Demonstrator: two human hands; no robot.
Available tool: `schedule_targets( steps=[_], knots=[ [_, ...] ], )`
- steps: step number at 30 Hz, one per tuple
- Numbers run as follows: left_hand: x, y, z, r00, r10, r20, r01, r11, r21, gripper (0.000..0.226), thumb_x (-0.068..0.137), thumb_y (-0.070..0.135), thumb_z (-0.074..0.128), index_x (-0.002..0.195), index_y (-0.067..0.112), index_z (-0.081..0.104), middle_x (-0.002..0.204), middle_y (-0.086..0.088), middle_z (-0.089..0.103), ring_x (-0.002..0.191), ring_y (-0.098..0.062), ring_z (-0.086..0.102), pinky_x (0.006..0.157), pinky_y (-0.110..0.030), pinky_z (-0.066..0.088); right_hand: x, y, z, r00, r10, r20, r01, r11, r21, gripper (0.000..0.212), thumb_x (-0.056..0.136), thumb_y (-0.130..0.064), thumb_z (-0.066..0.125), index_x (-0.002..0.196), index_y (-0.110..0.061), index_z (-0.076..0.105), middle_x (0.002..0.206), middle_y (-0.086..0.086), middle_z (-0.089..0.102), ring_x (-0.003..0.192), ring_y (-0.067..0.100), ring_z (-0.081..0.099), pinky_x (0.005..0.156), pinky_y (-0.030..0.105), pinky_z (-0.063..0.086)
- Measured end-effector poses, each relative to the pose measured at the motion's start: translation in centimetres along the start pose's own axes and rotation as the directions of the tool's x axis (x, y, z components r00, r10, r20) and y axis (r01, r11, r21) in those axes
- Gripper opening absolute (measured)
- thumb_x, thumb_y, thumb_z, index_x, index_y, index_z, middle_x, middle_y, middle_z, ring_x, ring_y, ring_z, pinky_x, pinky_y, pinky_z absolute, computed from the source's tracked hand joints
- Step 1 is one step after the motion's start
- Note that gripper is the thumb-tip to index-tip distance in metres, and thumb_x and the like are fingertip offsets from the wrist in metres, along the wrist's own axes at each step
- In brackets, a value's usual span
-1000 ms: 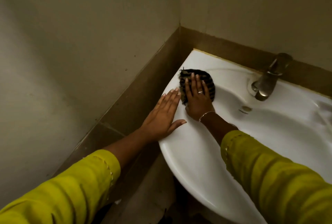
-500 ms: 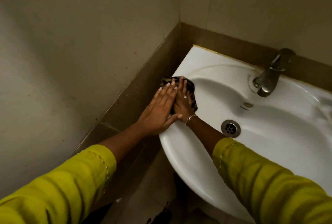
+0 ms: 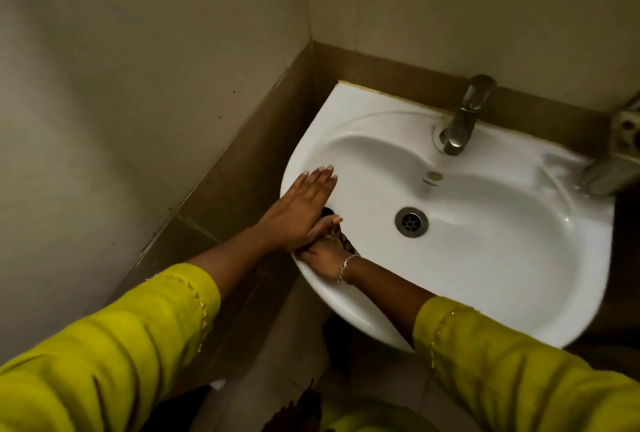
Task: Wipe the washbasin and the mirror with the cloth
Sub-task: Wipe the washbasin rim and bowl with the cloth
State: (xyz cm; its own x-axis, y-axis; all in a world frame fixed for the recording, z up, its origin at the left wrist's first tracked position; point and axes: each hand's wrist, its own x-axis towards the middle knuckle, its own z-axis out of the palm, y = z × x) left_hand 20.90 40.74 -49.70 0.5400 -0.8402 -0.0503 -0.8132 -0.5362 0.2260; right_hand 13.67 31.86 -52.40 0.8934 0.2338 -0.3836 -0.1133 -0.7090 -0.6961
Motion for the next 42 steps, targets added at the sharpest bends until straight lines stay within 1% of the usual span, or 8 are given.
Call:
schedule_targets(
  steps=[4,8,20,25,28,32,37,42],
  knots=[
    [-0.9,1.4,0.4,0.995,0.003,0.098,-0.007,0.999,0.038,0.092,0.080,0.069,0.002,0.145,0.005,0.009,0.154,-0.016,0.004,0.143,-0.021,-0.002,0.114,-0.031,-0.005,-2.7,0.6,1.3,0.999,-0.012,0.041,0.014,0.999,-0.050,0.058,0.094,-0.040,0.038,0.143,-0.012,0.027,0.153,0.016,0.016,0.141,0.032,0.015,0.113,0.049,0.018],
    [-1.7,2.7,1.0,0.988,0.024,0.152,-0.035,0.997,0.069,0.109,0.068,0.076,-0.021,0.146,0.005,0.006,0.155,-0.015,0.000,0.143,-0.021,-0.004,0.113,-0.030,-0.007,-5.9,1.4,1.6,0.998,0.017,0.063,-0.011,0.995,-0.097,0.078,0.084,-0.047,0.041,0.147,-0.011,0.011,0.154,0.015,0.009,0.141,0.031,0.014,0.113,0.050,0.020],
    [-1.9,7.8,2.4,0.989,0.055,0.137,-0.055,0.998,0.000,0.112,0.065,0.079,-0.020,0.146,0.006,0.006,0.155,-0.014,0.002,0.143,-0.020,-0.003,0.112,-0.027,-0.008,-13.5,3.0,1.9,0.999,0.022,-0.050,-0.039,0.928,-0.370,0.066,0.093,-0.034,0.048,0.146,-0.018,0.013,0.154,0.009,0.020,0.136,0.028,0.030,0.106,0.043,0.032],
    [-1.6,8.9,2.9,0.991,0.068,0.111,-0.069,0.998,0.005,0.111,0.067,0.077,-0.021,0.145,0.004,0.007,0.155,-0.016,0.004,0.142,-0.021,-0.002,0.111,-0.027,-0.009,-16.8,6.1,0.8,0.998,-0.013,-0.056,-0.008,0.929,-0.371,0.065,0.091,-0.050,0.037,0.146,-0.024,0.016,0.153,0.005,0.027,0.136,0.023,0.033,0.108,0.038,0.032],
    [-1.4,9.0,3.1,0.993,0.061,0.101,-0.063,0.998,0.011,0.110,0.067,0.076,-0.022,0.145,0.004,0.004,0.155,-0.015,0.002,0.142,-0.019,-0.004,0.111,-0.026,-0.010,-18.9,8.3,-0.2,0.996,-0.034,-0.081,0.000,0.921,-0.390,0.082,0.078,-0.074,0.011,0.144,-0.027,0.025,0.148,0.001,0.037,0.132,0.020,0.040,0.105,0.035,0.034],
    [-1.0,9.0,3.1,0.992,0.061,0.114,-0.062,0.998,0.003,0.110,0.067,0.077,-0.020,0.145,0.004,0.003,0.155,-0.014,0.001,0.142,-0.019,-0.004,0.111,-0.026,-0.009,-21.6,10.8,-2.6,0.992,-0.072,-0.106,0.027,0.925,-0.380,0.089,0.075,-0.072,-0.009,0.139,-0.030,0.037,0.141,-0.005,0.048,0.126,0.013,0.047,0.101,0.031,0.037],
    [-0.4,8.5,3.7,0.992,0.058,0.113,-0.059,0.998,0.001,0.109,0.069,0.078,-0.018,0.145,0.003,0.004,0.155,-0.015,0.003,0.142,-0.020,-0.003,0.112,-0.027,-0.008,-23.0,14.8,-6.5,0.999,-0.020,0.027,0.029,0.919,-0.393,0.086,0.077,-0.075,-0.008,0.135,-0.036,0.041,0.139,-0.015,0.048,0.124,0.006,0.048,0.103,0.031,0.036],
    [0.2,8.0,4.0,0.992,0.059,0.111,-0.058,0.998,-0.007,0.108,0.070,0.078,-0.016,0.145,0.003,0.005,0.154,-0.015,0.004,0.140,-0.016,-0.007,0.113,-0.028,-0.007,-22.7,18.7,-11.3,0.981,0.035,0.188,0.089,0.787,-0.611,0.095,0.071,-0.077,-0.015,0.136,-0.035,0.041,0.142,-0.010,0.044,0.133,0.009,0.037,0.110,0.039,0.028]
  ],
)
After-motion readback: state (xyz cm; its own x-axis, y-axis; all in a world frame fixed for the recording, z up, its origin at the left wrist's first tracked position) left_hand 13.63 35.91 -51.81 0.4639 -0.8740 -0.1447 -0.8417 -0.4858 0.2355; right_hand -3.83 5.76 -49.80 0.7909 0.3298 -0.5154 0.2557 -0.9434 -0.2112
